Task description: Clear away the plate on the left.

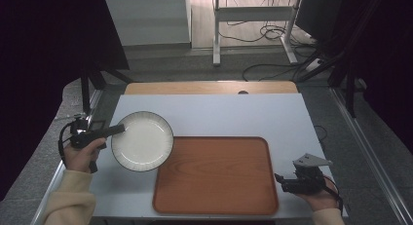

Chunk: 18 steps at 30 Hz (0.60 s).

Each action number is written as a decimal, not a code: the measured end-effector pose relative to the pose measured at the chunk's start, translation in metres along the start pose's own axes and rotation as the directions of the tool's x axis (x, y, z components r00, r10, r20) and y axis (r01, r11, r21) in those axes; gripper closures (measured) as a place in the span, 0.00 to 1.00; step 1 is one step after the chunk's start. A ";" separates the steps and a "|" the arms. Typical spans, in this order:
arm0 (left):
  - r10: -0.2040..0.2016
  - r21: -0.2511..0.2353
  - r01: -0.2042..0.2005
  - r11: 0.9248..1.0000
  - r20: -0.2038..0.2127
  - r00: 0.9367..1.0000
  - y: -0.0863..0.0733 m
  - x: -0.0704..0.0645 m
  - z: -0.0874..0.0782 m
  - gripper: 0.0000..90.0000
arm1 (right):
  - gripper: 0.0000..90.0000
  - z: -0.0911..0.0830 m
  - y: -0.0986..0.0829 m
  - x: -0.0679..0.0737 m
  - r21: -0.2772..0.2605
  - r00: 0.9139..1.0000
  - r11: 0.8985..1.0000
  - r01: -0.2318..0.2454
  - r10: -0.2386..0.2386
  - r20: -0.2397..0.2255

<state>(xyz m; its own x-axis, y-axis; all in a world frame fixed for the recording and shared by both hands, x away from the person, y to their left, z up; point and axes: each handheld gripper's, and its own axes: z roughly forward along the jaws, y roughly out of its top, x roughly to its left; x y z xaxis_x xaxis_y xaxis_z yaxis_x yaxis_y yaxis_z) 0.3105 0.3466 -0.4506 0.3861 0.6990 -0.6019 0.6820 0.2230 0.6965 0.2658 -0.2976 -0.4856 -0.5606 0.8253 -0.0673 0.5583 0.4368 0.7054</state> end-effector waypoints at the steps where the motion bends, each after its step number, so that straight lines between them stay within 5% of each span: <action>1: 0.001 0.004 -0.001 1.000 0.002 1.000 0.000 -0.001 0.001 0.89 | 0.19 0.000 0.000 0.000 0.000 1.000 1.000 0.000 0.000 0.000; 18: 0.015 0.021 -0.016 1.000 0.026 1.000 -0.002 -0.013 0.016 0.88 | 0.19 0.000 0.000 -0.001 -0.001 1.000 1.000 -0.006 0.006 0.001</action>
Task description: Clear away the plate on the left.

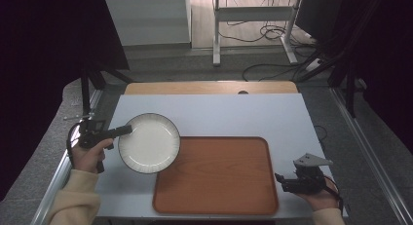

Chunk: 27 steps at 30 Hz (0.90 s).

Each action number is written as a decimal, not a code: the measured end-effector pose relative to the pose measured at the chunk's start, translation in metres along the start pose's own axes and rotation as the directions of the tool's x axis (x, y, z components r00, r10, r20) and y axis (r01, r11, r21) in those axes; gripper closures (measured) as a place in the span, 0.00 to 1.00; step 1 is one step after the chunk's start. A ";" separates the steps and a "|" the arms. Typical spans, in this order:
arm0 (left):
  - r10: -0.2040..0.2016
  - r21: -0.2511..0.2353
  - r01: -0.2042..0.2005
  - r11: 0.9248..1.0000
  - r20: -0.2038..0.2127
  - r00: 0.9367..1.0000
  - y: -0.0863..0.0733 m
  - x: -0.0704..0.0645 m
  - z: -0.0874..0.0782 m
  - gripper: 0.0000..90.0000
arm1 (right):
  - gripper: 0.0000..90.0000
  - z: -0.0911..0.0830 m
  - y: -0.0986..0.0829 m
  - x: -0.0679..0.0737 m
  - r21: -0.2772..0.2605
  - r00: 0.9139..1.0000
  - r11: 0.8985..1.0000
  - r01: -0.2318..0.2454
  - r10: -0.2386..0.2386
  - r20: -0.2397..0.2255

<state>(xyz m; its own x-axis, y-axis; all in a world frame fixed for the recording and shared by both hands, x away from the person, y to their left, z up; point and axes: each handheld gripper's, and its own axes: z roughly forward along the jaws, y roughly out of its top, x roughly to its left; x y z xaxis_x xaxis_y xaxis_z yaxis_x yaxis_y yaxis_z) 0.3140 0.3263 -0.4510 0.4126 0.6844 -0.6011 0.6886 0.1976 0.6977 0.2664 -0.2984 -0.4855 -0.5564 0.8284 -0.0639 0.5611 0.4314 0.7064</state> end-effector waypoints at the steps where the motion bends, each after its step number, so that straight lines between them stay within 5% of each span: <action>1: 0.000 0.000 0.000 1.000 0.000 1.000 0.000 0.000 0.000 0.89 | 0.19 0.000 0.000 0.000 0.000 1.000 1.000 0.000 0.000 0.000; 27: 0.035 0.069 -0.039 0.997 0.048 0.998 -0.006 -0.031 0.035 0.88 | 0.19 -0.001 0.000 -0.001 -0.005 1.000 1.000 -0.002 0.002 0.006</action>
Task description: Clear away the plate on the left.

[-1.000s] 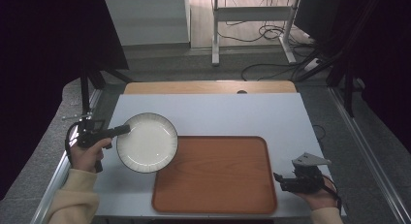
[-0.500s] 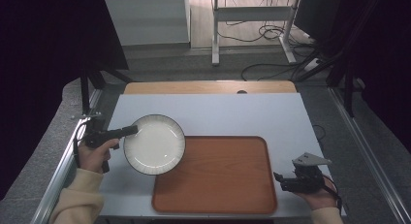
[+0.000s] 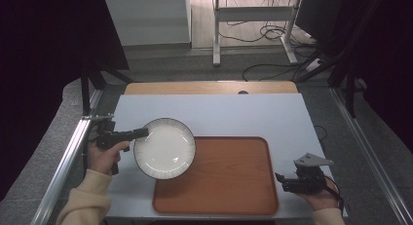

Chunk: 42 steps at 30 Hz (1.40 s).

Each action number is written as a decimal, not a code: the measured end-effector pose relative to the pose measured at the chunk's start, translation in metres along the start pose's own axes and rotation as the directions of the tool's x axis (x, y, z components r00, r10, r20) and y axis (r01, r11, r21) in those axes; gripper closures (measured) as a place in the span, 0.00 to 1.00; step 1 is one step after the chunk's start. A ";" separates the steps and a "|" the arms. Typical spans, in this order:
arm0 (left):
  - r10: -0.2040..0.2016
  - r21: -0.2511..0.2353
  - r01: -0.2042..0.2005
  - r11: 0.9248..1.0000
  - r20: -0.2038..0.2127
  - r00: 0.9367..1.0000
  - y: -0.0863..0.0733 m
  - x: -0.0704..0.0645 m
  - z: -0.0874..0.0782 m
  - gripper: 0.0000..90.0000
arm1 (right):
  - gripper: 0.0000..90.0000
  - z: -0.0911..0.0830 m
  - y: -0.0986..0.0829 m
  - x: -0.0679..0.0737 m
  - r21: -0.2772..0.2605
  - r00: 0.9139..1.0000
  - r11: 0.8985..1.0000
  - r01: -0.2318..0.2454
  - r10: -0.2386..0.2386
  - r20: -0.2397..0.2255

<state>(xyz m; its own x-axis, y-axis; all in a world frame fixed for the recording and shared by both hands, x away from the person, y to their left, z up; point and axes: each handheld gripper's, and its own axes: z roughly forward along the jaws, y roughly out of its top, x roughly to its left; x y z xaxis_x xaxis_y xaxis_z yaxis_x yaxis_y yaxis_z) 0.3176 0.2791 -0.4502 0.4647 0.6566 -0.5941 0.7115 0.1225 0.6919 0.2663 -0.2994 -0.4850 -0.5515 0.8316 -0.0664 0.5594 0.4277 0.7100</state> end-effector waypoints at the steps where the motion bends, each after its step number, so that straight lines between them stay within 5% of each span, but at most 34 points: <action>1: 0.001 0.002 -0.001 1.000 0.001 1.000 0.000 -0.001 0.001 0.88 | 0.19 0.000 0.000 0.000 0.000 1.000 1.000 0.001 -0.001 0.000; 27: 0.049 0.064 -0.053 0.997 0.063 0.997 0.003 -0.046 0.053 0.88 | 0.19 -0.003 -0.001 -0.005 -0.013 1.000 1.000 -0.014 0.014 0.004; 42: 0.052 0.081 -0.061 0.995 0.114 0.992 0.009 -0.058 0.083 0.88 | 0.19 -0.004 -0.004 -0.005 -0.002 1.000 1.000 -0.021 0.021 0.012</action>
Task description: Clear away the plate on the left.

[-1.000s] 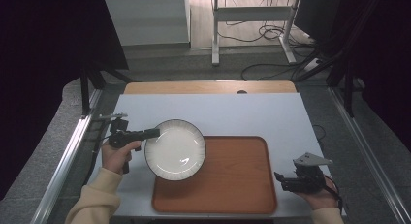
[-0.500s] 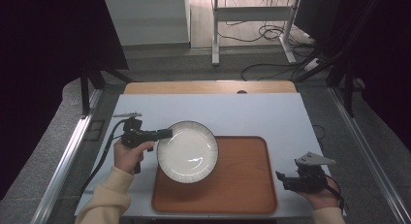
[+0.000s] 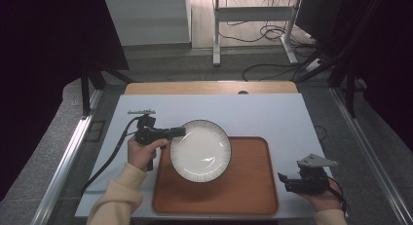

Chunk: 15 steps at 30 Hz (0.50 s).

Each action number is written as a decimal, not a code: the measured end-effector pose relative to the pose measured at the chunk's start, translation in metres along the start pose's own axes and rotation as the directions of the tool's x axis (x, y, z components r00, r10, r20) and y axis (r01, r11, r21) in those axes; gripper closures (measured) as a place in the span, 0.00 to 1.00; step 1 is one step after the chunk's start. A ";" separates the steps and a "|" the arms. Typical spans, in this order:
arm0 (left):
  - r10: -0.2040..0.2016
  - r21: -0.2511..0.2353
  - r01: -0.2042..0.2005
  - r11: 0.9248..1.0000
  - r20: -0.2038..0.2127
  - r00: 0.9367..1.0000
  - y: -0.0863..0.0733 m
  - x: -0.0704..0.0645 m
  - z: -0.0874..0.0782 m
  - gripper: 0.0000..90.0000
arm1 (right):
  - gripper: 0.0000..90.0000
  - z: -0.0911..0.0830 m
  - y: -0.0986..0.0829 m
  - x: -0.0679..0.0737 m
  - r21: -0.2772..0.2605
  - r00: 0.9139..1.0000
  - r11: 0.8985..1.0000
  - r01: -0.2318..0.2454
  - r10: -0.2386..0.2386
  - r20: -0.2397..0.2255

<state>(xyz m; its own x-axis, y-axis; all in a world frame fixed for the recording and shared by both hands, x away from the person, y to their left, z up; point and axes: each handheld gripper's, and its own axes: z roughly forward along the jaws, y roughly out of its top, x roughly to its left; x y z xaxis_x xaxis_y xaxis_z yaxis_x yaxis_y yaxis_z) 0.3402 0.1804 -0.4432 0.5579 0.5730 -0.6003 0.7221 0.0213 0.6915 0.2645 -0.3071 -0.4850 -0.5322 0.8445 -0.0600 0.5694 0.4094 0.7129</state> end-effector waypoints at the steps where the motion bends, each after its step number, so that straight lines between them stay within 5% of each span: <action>1: 0.002 0.006 -0.002 1.000 0.002 1.000 0.000 0.000 0.002 0.88 | 0.19 0.000 0.000 0.000 0.001 1.000 1.000 -0.001 0.001 0.000; 15: -0.019 0.075 0.016 0.997 0.039 0.999 -0.006 -0.001 0.043 0.87 | 0.19 -0.001 -0.002 -0.001 0.000 1.000 1.000 -0.004 0.004 0.002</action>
<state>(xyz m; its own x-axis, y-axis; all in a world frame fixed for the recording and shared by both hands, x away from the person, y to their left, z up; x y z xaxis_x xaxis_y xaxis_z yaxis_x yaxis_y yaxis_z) 0.3527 0.1450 -0.4641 0.5599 0.5398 -0.6285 0.7593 -0.0308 0.6500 0.2632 -0.3090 -0.4858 -0.5288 0.8467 -0.0585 0.5712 0.4060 0.7134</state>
